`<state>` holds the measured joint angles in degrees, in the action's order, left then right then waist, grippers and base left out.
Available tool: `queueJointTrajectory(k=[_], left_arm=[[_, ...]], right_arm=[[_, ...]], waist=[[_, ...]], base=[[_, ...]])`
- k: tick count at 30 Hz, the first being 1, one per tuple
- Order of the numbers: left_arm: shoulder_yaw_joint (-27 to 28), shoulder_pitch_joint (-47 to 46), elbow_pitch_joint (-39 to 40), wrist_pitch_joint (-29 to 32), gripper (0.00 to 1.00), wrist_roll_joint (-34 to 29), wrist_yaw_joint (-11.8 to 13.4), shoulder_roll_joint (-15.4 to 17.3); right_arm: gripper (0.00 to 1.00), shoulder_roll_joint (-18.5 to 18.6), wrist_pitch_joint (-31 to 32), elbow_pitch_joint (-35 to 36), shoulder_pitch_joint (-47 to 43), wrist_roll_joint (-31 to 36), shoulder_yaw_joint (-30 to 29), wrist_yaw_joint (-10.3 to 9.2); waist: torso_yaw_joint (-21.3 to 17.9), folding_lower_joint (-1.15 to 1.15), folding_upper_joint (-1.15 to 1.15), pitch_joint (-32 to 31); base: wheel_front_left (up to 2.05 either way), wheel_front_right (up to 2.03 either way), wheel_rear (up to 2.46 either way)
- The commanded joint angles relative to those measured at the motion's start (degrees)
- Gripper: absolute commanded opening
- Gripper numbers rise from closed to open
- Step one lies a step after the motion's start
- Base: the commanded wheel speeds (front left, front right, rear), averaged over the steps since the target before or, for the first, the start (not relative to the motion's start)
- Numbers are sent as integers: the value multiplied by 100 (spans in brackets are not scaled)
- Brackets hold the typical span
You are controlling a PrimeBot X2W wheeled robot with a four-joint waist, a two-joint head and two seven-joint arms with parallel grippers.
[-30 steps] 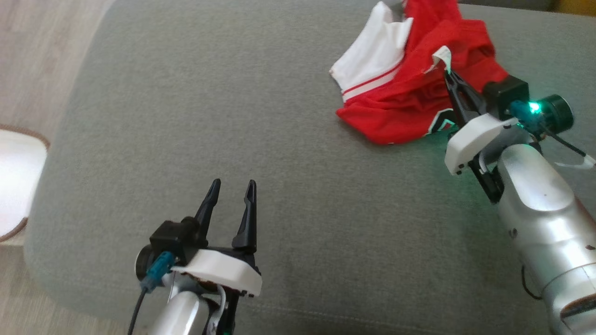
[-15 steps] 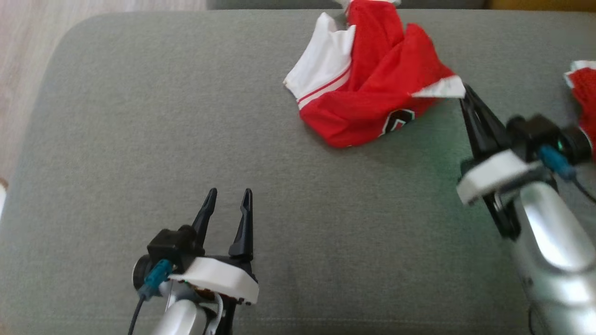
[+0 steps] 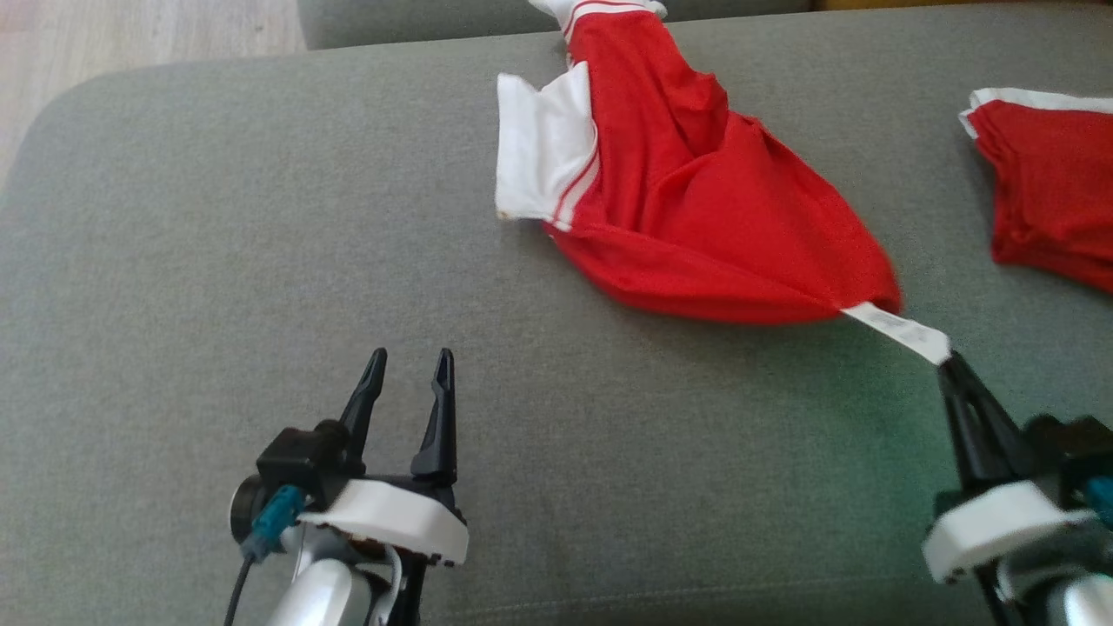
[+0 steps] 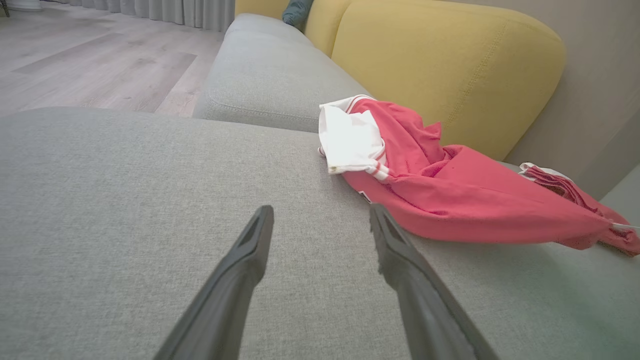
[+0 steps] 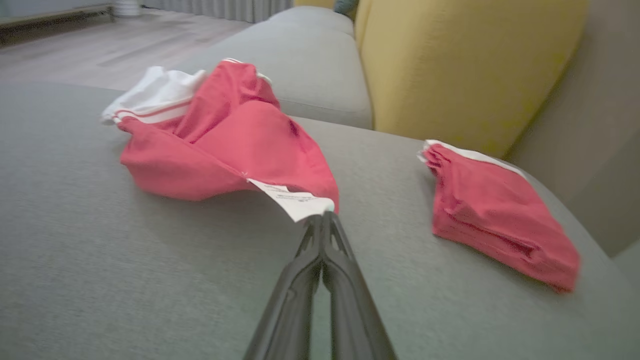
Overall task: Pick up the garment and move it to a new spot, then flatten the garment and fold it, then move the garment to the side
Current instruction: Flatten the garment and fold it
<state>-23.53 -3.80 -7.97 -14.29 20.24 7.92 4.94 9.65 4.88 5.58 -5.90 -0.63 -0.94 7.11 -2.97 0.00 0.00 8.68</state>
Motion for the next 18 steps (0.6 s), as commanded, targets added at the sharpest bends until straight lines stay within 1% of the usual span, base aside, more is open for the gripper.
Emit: queueJointTrajectory(k=[1, 4, 7, 8, 9, 10, 14, 16, 18], left_arm=[[172, -120, 195, -40, 100, -20, 27, 51], [150, -145, 197, -28, 100, -16, 33, 48], [135, -162, 187, -16, 100, -8, 43, 47], [132, -166, 181, -14, 100, -2, 43, 48], [131, -167, 170, -14, 100, 5, 42, 52], [133, -167, 159, -14, 100, 14, 41, 57], [160, -149, 110, -8, 100, 58, 42, 92], [158, -172, 77, 12, 100, 83, 26, 100], [171, -234, 12, 58, 100, 128, -6, 115]], right_arm=[[0, 29, 41, 273, 46, 87, 5, 37], [0, -116, 205, 301, -234, 215, -219, 37], [0, -210, 248, 35, -386, 131, -163, 37], [7, -233, 217, -96, -409, 122, -145, 37], [45, -276, 154, -218, -412, 92, -144, 37], [100, -324, 79, -317, -398, 55, -153, 37], [100, -419, -96, -585, -321, -42, -129, 37], [100, -412, -144, -603, -280, -80, -111, 37], [100, -406, -178, -518, -223, -279, -39, 37]], waist=[[-29, 0, 0, -7], [-59, 0, 0, -23], [-78, 0, 0, -39], [-82, 0, 0, -45], [-88, 0, 0, -55], [-97, 0, 0, -65], [-190, 0, 0, -134], [-253, 0, 0, -173], [-337, 0, 0, -198]], base=[[0, 0, 0], [0, 0, 0], [0, 0, 0], [0, 0, 0], [0, 0, 0], [0, 0, 0], [0, 0, 0], [0, 0, 0], [0, 0, 0]])
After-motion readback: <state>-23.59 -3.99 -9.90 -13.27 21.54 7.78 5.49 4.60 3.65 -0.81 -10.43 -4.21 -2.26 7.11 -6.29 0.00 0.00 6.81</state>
